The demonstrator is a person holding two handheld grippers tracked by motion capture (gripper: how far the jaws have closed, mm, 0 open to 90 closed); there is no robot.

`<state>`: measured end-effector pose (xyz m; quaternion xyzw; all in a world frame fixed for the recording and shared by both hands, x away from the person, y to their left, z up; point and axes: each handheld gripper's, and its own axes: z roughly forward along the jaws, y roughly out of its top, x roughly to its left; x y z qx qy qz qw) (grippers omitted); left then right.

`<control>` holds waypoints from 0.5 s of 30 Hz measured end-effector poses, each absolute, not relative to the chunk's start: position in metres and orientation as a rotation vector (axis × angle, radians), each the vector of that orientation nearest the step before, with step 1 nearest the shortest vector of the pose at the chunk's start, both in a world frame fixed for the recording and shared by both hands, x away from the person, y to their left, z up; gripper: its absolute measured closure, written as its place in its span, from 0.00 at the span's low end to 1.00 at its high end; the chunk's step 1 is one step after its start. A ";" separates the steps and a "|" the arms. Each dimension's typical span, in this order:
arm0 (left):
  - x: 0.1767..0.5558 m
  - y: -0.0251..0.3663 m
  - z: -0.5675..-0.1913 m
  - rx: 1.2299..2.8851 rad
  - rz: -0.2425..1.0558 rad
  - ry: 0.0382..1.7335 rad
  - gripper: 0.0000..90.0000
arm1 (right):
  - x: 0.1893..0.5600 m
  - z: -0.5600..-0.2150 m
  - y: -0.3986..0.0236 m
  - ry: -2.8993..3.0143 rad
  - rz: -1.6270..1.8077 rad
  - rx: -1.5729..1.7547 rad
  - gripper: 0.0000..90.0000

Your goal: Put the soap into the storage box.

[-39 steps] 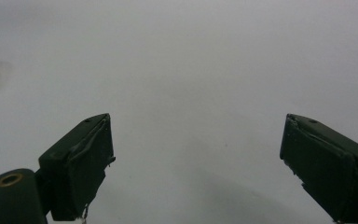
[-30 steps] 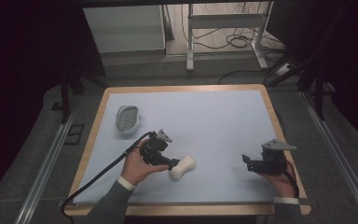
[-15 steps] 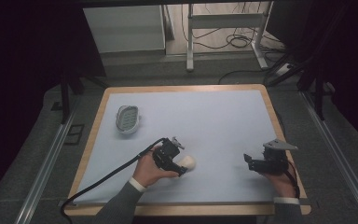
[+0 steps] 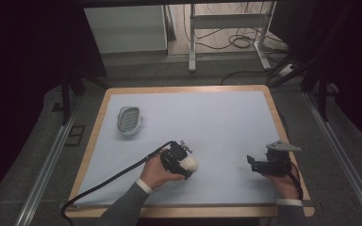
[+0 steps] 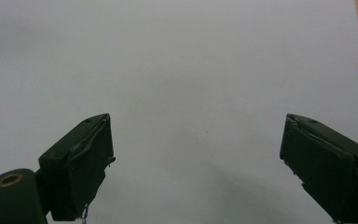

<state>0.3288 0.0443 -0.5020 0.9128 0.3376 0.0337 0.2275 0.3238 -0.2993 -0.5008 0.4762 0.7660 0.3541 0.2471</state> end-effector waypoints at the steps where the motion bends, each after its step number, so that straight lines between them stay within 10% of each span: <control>1: 0.330 0.044 -0.503 2.513 0.097 0.939 0.32 | 0.324 -0.501 -0.299 2.089 0.965 1.299 0.10; 15: 0.328 0.046 -0.508 2.556 0.126 0.897 0.54 | 0.324 -0.500 -0.301 2.079 0.963 1.305 0.10</control>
